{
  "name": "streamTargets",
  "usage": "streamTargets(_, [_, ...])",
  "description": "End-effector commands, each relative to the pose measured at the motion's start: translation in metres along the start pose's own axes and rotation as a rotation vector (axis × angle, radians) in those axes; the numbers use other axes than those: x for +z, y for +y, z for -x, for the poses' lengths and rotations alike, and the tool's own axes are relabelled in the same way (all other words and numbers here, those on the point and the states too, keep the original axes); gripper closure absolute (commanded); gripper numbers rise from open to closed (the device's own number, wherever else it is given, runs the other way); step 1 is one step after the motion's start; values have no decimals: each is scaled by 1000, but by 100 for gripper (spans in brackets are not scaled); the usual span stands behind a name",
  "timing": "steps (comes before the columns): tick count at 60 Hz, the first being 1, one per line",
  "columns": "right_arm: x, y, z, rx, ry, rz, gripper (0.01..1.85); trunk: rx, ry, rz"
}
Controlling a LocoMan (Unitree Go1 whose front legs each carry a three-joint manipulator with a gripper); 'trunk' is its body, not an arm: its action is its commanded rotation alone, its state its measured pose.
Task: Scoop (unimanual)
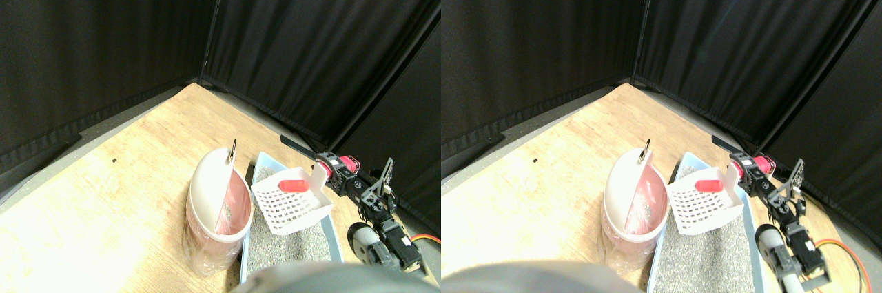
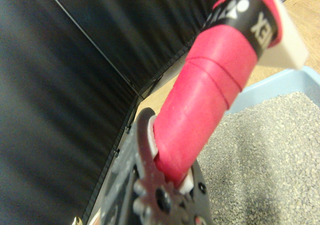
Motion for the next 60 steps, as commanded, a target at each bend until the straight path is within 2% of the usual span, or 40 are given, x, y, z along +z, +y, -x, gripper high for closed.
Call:
streamTargets(1, [13,5,-1,14,-59,8,181,12,-7,-10])
streamTargets(3, [14,6,0,-6,-38,10,181,12,-7,-10])
streamTargets(22, [16,8,0,-15,-19,77,181,11,-5,-10])
streamTargets(24, [17,9,0,-34,-3,90,181,11,-7,-10])
streamTargets(30, [17,10,-2,-16,-27,118,181,10,-4,-10])
streamTargets(43, [19,16,-2,-32,10,147,180,7,-8,-11])
streamTargets(44, [19,16,-3,-29,10,157,163,7,-6,-10])
streamTargets(46, [20,17,-4,-25,12,169,157,6,-6,-10])
streamTargets(50, [22,18,-5,-27,23,171,159,7,-8,-7])
streamTargets(52, [24,20,-4,-25,24,163,181,7,-7,-7])
streamTargets(60, [26,21,-6,-22,9,158,181,9,-8,-6])
